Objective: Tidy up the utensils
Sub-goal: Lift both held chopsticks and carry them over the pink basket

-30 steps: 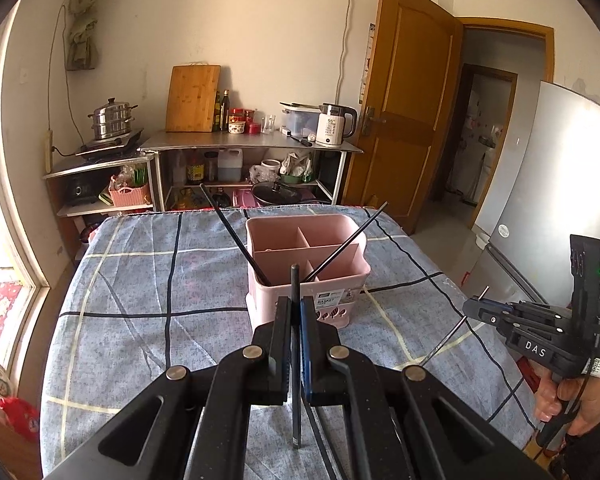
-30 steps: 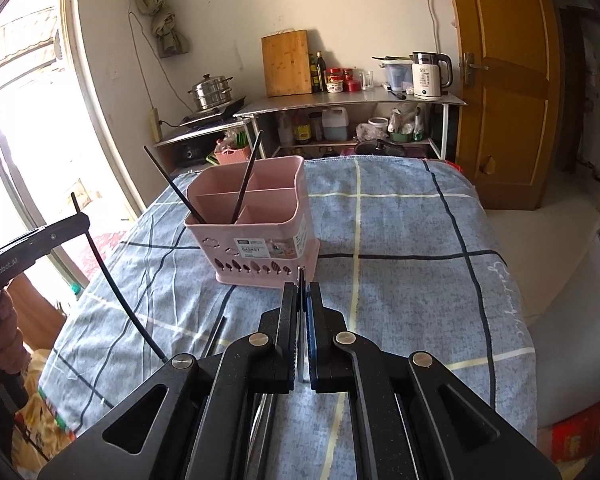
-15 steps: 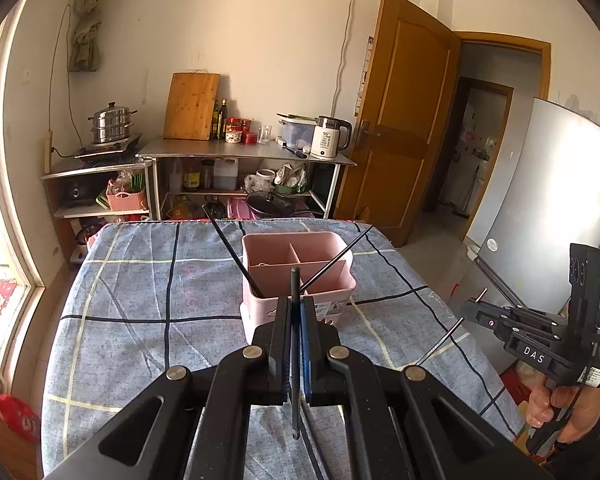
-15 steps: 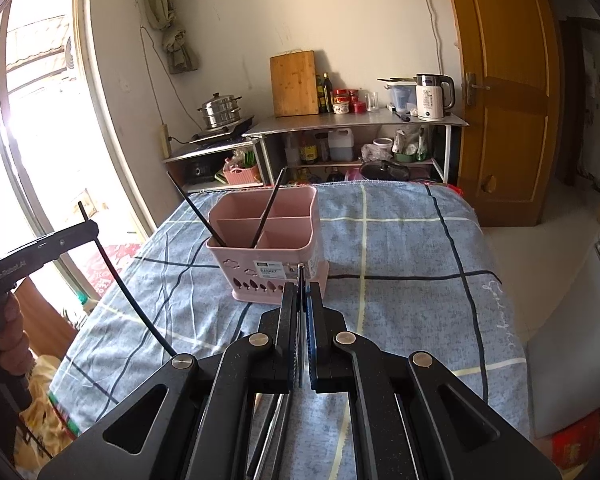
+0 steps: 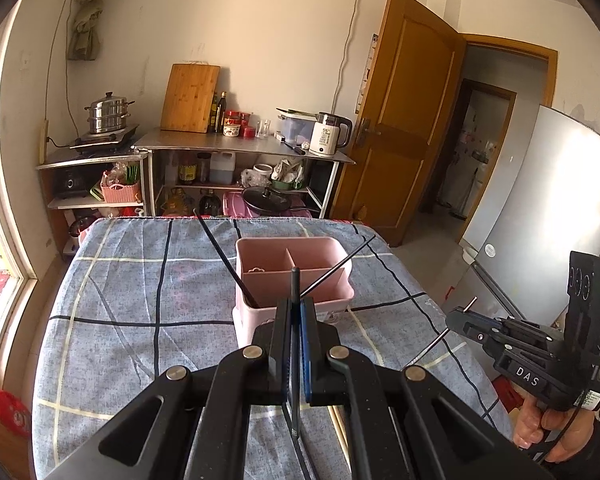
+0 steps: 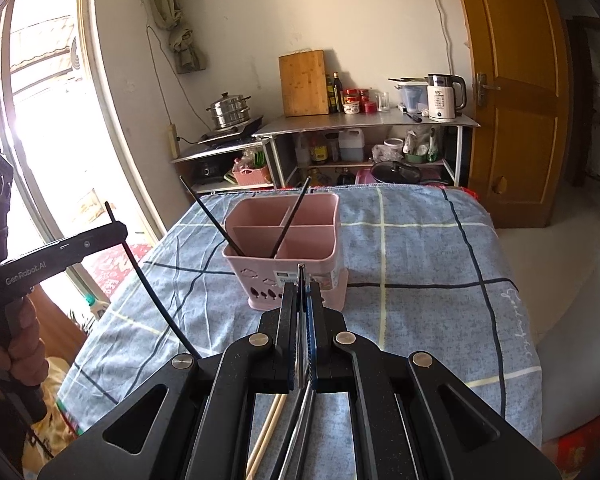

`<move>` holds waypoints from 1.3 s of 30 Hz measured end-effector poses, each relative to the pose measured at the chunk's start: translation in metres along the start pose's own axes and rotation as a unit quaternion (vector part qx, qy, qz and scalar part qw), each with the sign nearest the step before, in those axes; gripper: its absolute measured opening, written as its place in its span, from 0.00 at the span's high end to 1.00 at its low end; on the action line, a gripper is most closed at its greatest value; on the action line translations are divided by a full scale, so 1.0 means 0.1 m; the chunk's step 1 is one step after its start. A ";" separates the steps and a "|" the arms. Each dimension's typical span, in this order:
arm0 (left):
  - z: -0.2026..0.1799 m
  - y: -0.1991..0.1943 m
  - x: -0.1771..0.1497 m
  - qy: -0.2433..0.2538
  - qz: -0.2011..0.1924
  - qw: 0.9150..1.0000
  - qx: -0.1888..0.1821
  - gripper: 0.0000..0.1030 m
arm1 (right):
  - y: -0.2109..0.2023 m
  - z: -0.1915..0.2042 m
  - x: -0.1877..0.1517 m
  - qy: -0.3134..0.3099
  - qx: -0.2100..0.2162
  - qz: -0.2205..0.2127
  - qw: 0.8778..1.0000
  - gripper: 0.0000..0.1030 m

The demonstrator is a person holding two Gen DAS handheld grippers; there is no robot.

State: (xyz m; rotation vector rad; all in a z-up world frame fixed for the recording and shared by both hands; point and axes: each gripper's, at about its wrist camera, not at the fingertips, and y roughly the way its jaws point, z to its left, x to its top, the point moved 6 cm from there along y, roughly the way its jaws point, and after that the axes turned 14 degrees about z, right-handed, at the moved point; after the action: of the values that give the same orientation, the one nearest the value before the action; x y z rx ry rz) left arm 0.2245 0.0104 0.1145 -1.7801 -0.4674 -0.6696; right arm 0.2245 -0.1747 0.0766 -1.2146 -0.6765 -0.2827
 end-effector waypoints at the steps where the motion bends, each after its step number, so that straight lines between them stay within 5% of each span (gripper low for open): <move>1: 0.00 0.00 0.05 0.000 -0.003 1.000 0.001 0.96 | 0.00 0.02 0.05 -0.002 0.001 -0.003 1.000 0.96; 21: 0.17 -0.11 1.30 -0.020 -0.071 0.997 0.005 0.96 | 0.02 0.22 1.08 0.014 0.044 -0.071 0.996 0.96; 39: 0.63 0.71 1.15 -0.078 -0.032 0.996 -0.017 0.96 | 0.71 0.10 1.12 0.053 0.051 -0.049 0.996 0.96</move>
State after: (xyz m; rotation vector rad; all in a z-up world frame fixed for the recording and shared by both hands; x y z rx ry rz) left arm 0.3685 0.0471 0.1233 -1.8639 -0.6247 -0.5885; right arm 0.3466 -0.1239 0.0931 -1.0633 -0.6518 -0.3863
